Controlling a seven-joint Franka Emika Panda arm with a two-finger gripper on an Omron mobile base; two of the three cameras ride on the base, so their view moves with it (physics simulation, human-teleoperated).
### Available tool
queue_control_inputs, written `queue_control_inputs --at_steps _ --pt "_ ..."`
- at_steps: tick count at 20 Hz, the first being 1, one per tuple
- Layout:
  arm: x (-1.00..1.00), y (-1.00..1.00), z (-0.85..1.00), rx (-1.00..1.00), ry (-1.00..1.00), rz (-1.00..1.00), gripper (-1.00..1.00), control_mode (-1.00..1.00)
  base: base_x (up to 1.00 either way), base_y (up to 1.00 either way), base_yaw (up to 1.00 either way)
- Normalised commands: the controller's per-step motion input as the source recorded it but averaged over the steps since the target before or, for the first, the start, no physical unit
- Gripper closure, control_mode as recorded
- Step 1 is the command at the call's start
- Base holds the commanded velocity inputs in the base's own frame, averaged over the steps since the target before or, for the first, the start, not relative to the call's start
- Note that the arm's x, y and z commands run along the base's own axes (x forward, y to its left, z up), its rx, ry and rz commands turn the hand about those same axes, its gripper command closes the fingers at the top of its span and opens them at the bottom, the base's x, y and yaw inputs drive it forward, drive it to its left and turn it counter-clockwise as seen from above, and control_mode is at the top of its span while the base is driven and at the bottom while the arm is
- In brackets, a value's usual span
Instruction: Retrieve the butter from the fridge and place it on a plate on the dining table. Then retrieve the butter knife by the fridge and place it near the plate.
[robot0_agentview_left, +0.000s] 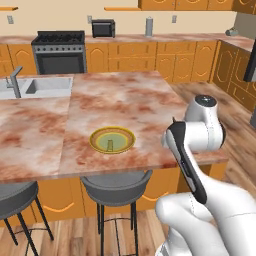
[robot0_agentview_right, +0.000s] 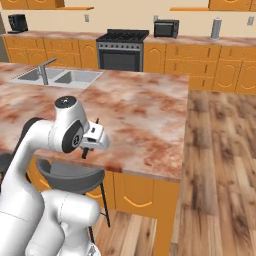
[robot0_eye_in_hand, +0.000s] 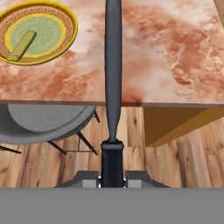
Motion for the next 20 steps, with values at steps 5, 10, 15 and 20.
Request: queue_control_inputs --at_steps 5,10,15,20 --pt "0.89 0.0 0.0 -0.02 0.15 0.12 1.0 -1.0 0.0 0.0 0.0" --pt "1.0 0.08 -0.09 -0.07 0.26 0.0 1.0 -1.0 0.0 0.0 0.0" --pt "0.98 -0.02 -0.27 0.02 0.04 0.1 1.0 -1.0 0.0 0.0 0.0" --pt "0.47 -0.03 -0.43 0.01 -0.09 0.21 1.0 -1.0 0.0 0.0 0.0"
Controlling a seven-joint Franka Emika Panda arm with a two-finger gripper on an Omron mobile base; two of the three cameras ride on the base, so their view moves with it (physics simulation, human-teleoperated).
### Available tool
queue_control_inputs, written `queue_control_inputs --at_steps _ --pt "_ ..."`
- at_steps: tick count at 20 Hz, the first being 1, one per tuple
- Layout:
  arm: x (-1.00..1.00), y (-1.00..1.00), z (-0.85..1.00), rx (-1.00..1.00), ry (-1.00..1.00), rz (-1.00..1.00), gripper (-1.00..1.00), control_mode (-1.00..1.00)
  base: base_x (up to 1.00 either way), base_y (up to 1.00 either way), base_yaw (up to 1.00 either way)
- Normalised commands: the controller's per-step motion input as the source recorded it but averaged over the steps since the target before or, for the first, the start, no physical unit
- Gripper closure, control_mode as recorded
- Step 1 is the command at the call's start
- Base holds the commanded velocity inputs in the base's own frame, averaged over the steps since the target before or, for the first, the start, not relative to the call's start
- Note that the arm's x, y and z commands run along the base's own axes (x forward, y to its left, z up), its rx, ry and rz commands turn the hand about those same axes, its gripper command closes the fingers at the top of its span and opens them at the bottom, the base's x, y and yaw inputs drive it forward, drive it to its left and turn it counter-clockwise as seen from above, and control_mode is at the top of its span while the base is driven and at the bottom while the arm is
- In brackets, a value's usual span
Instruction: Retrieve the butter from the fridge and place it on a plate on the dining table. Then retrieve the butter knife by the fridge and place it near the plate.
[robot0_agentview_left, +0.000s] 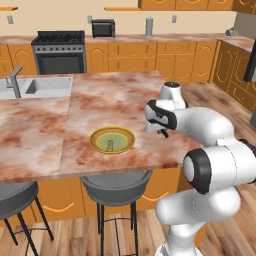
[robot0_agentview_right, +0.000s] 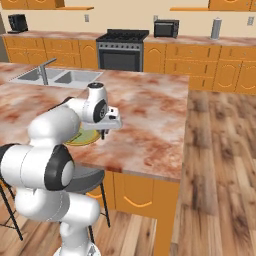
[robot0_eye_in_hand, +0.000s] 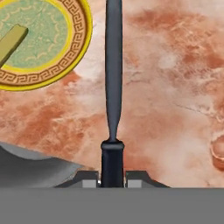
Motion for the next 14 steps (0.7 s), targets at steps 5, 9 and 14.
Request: queue_control_inputs --at_steps 5,9,14 --pt "0.08 0.01 -0.24 0.02 -0.05 0.09 1.0 -1.0 0.0 0.0 0.0" --pt "0.04 0.26 -0.28 0.01 -0.11 0.03 1.0 -1.0 0.0 0.0 0.0" --pt "0.1 0.25 -0.52 -0.04 0.0 0.0 1.0 -1.0 0.0 0.0 0.0"
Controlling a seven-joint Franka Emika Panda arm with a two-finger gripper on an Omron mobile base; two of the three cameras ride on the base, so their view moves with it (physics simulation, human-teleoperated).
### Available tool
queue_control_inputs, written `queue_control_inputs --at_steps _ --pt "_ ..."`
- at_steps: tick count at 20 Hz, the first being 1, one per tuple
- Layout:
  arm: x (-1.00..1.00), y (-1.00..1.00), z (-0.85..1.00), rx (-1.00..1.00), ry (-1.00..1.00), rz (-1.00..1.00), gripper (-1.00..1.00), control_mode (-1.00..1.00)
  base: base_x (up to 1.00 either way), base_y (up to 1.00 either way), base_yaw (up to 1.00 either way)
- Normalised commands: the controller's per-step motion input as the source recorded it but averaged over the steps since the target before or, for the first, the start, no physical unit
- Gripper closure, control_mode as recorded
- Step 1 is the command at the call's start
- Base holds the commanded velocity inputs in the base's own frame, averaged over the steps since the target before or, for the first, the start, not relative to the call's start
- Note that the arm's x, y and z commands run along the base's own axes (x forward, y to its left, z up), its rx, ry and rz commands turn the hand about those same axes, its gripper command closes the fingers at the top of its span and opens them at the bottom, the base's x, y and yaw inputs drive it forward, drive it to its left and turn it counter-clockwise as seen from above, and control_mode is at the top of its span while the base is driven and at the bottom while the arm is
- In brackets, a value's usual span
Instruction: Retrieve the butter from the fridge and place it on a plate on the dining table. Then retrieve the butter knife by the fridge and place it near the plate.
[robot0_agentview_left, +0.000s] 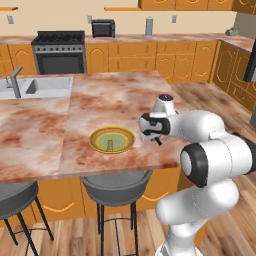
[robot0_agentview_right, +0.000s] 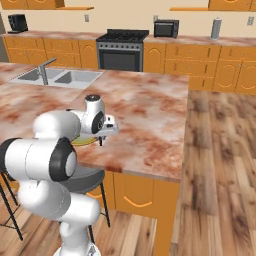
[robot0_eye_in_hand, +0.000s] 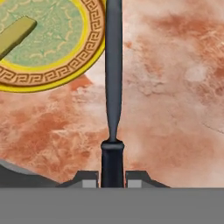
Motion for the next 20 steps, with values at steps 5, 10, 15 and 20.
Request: queue_control_inputs --at_steps 5,10,15,20 --pt "0.39 -0.22 -0.27 0.0 0.0 -0.02 1.0 -1.0 0.0 0.0 0.0" --pt "0.49 0.07 -0.17 0.0 0.01 -0.01 1.0 -1.0 0.0 0.0 0.0" --pt "0.51 0.17 -0.11 0.0 0.07 0.0 1.0 -1.0 0.0 0.0 0.0" --pt "0.46 0.1 -0.1 0.0 0.03 0.0 1.0 -1.0 0.0 0.0 0.0"
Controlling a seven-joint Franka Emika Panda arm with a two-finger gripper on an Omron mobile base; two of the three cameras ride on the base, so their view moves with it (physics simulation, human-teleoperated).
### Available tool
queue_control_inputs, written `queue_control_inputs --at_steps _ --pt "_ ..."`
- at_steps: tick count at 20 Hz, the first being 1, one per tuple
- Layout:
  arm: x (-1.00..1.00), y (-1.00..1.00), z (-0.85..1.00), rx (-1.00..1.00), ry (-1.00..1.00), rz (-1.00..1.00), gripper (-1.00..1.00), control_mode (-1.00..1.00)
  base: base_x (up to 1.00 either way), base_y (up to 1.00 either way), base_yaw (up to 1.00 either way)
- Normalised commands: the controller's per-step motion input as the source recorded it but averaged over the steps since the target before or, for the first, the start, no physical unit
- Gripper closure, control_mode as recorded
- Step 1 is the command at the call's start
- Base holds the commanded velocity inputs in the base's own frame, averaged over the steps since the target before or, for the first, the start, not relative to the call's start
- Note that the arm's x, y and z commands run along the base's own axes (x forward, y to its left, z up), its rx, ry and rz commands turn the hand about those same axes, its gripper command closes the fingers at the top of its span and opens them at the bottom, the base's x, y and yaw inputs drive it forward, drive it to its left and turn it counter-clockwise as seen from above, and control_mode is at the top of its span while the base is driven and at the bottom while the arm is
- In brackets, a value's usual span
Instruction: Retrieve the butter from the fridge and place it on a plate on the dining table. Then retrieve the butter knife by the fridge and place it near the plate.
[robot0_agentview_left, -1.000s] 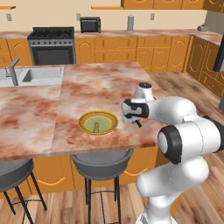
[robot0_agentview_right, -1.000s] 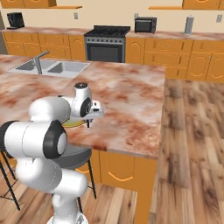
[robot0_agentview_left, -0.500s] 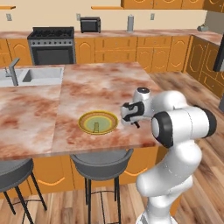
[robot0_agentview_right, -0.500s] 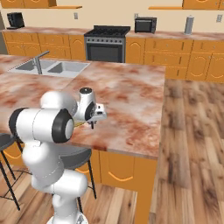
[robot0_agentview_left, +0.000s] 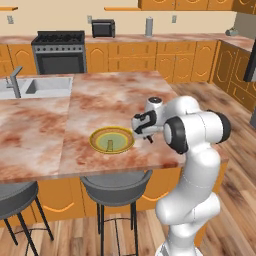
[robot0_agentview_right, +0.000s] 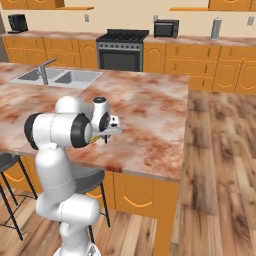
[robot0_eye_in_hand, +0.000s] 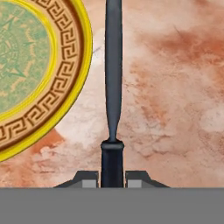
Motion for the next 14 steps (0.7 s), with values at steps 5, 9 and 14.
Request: queue_control_inputs --at_steps 5,9,14 --pt "0.1 0.07 -0.11 0.0 0.0 0.0 1.0 -1.0 0.0 0.0 0.0" --pt "0.18 0.0 -0.31 0.0 0.0 0.0 1.0 -1.0 0.0 0.0 0.0" --pt "0.14 0.0 -0.24 0.03 0.0 0.0 1.0 -1.0 0.0 0.0 0.0"
